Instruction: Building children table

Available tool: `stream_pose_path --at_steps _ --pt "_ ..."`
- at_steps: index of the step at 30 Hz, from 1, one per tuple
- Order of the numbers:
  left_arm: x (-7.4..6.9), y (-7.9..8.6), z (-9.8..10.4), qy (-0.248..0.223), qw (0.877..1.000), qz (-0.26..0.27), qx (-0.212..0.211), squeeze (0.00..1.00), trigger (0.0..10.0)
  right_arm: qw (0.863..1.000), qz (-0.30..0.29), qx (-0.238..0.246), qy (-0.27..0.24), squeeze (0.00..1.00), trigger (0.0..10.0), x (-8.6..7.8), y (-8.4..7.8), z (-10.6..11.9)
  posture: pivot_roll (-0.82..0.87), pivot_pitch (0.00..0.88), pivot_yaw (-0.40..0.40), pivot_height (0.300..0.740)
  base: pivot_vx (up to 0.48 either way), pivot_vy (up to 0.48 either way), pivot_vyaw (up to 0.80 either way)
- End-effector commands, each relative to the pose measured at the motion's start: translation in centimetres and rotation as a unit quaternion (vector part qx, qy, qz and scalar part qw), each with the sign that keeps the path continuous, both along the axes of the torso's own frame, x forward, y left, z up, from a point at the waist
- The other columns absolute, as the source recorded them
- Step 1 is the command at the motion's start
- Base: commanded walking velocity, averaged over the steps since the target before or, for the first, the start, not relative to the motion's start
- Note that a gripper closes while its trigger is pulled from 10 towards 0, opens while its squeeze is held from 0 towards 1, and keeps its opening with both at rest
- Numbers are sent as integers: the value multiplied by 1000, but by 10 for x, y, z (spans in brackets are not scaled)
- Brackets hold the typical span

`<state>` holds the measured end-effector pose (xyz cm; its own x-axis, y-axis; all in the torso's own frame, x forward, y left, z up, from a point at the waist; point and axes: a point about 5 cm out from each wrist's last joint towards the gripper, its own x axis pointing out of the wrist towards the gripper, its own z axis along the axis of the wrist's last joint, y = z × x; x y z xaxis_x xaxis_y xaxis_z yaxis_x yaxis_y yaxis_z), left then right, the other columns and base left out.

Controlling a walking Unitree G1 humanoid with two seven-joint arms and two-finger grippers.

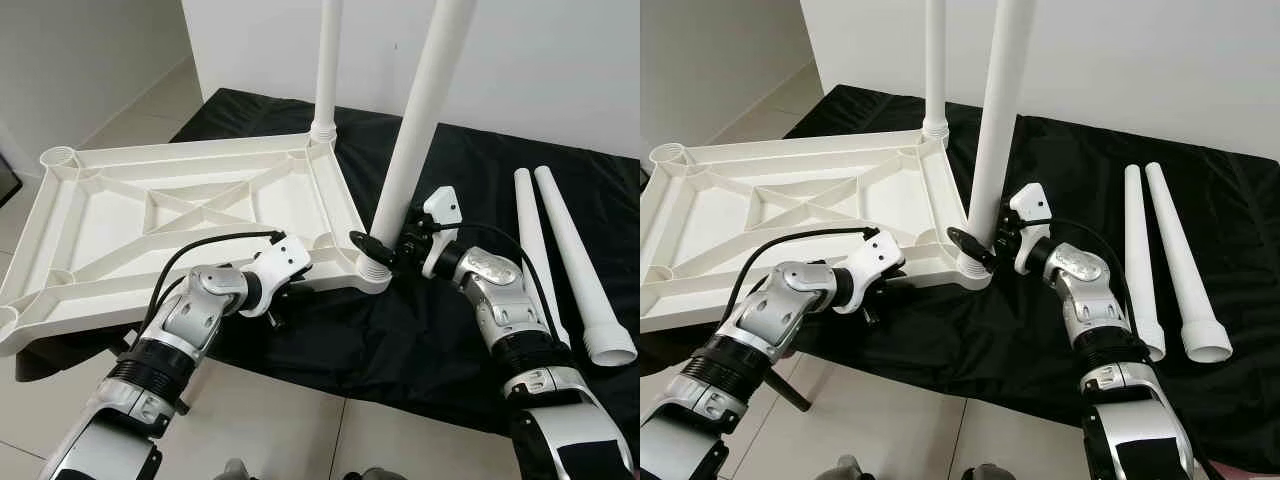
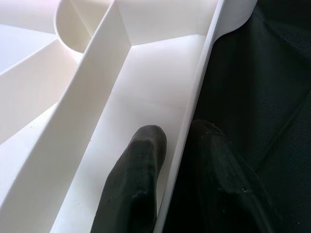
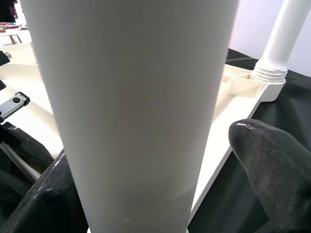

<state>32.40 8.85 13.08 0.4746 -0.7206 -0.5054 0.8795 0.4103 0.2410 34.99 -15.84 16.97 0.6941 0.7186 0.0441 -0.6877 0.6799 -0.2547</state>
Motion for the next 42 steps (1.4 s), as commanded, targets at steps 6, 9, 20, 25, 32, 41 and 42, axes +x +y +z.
stream_pose_path --at_steps 6,9,20,25,32,41,42 --pt "-3 -3 -6 6 1000 -18 22 0 10000 1000 7 0 12 0 10000 0 -10 2 -66 17 11 740 0 0 0" --pt "-4 -4 -7 5 999 -21 26 0 10000 1000 15 3 13 0 10000 -2 -10 2 -66 17 11 740 0 0 0" --pt "-4 -5 -8 9 999 -17 26 0 10000 997 65 29 31 0 10000 -11 -8 4 -68 15 9 740 0 0 0" --pt "-4 -4 -7 9 999 -18 26 0 10000 995 91 23 45 0 10000 -17 -7 0 -68 20 9 740 0 0 0" --pt "-3 -4 -6 7 999 -17 26 0 10000 994 96 12 53 0 10000 -19 -12 -2 -69 29 8 740 0 0 0" --pt "-2 -4 -4 5 1000 -16 24 0 10000 992 101 36 62 0 0 -17 -13 0 -62 31 2 740 0 0 0" --pt "-2 -4 -4 5 1000 -16 23 0 10000 992 103 39 63 0 0 -17 -12 0 -62 31 2 740 0 0 0"
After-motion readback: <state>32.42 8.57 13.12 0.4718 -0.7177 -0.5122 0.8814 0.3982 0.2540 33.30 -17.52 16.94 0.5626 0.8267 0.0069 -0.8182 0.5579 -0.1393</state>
